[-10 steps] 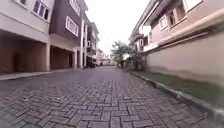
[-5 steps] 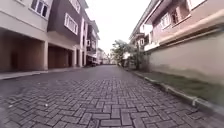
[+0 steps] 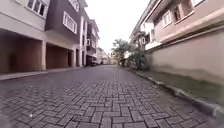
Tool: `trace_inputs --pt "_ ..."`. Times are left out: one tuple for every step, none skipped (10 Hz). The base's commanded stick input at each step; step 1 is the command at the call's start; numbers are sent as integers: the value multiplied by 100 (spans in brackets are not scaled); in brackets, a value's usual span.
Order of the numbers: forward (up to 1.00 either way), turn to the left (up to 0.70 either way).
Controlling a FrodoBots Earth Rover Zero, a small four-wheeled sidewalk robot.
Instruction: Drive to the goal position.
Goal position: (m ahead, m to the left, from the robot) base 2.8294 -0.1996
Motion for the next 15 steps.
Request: trace_inputs --pt "69 3" --pt "69 3" --pt "69 3" --pt "69 3" --pt "69 3" --pt "69 3" --pt "69 3" --pt "69 3" --pt "69 3" --pt "69 3" --pt "69 3" --pt "69 3" --pt "69 3" --pt "69 3" --pt "69 3"
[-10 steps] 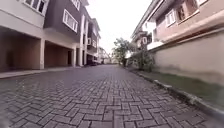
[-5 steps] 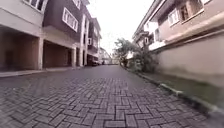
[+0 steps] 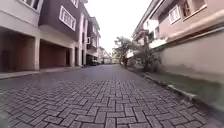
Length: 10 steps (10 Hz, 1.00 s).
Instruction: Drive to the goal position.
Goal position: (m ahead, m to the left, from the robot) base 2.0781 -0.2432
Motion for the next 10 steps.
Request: trace_inputs --pt "69 3" --pt "69 3" --pt "69 3" --pt "69 3" --pt "69 3" --pt "69 3" --pt "69 3" --pt "69 -14" --pt "69 -35" --pt "69 -35"
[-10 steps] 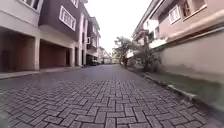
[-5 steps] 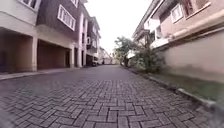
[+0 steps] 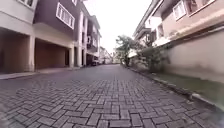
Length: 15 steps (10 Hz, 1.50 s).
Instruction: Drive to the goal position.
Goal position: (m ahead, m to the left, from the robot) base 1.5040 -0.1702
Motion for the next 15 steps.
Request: trace_inputs --pt "69 -18" --pt "69 -4" --pt "69 1" --pt "69 3" --pt "69 3" --pt "69 3" --pt "69 3" --pt "69 3" --pt "69 3" --pt "69 3" --pt "69 3" --pt "69 3" --pt "69 3" --pt "69 3" --pt "69 3"
